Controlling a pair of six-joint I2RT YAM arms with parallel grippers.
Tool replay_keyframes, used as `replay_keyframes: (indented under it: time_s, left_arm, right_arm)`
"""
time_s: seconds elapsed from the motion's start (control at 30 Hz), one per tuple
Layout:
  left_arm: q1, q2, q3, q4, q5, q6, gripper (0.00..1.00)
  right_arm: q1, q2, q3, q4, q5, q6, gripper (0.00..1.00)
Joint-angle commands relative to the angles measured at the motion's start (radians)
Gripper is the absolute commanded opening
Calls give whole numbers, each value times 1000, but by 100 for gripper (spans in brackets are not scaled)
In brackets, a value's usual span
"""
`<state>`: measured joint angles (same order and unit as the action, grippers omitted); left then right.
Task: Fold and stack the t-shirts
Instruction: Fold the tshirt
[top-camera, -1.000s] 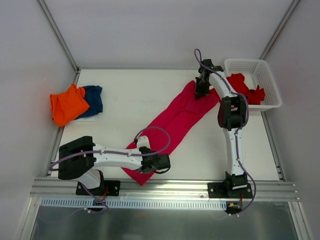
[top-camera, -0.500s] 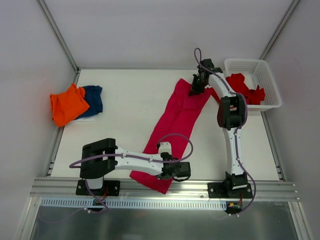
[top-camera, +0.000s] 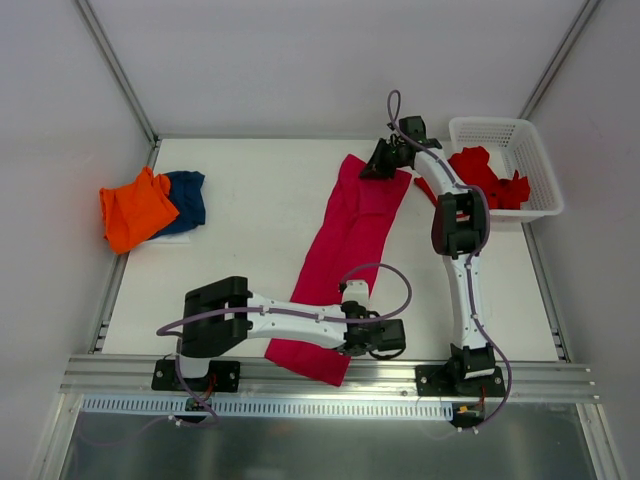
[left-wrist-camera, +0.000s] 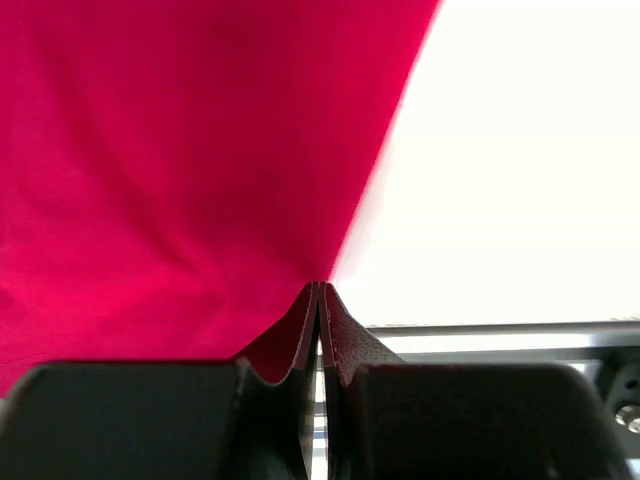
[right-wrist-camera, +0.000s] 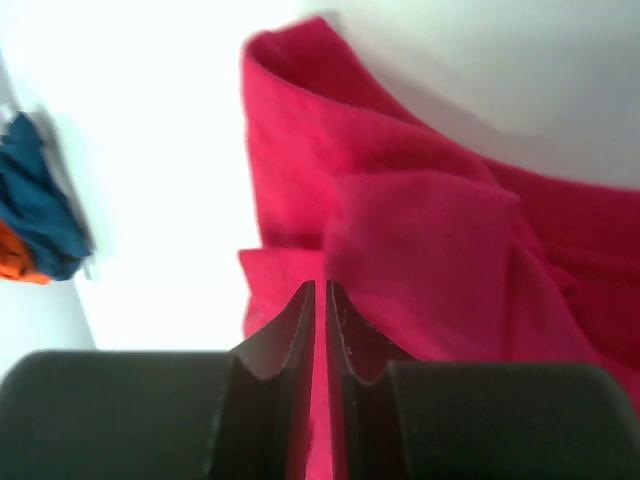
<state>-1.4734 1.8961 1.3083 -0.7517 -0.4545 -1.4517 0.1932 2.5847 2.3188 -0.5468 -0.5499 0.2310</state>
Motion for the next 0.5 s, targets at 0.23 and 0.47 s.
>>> replay_keyframes:
  time_s: [0.23, 0.47]
  left_arm:
    - [-11, 26, 94, -20, -120, 103, 0]
    - [-8, -193, -89, -95, -243, -11, 21]
  right_arm:
    - [2, -4, -30, 289, -182, 90, 12]
    - [-1, -262, -180, 248, -82, -91, 33]
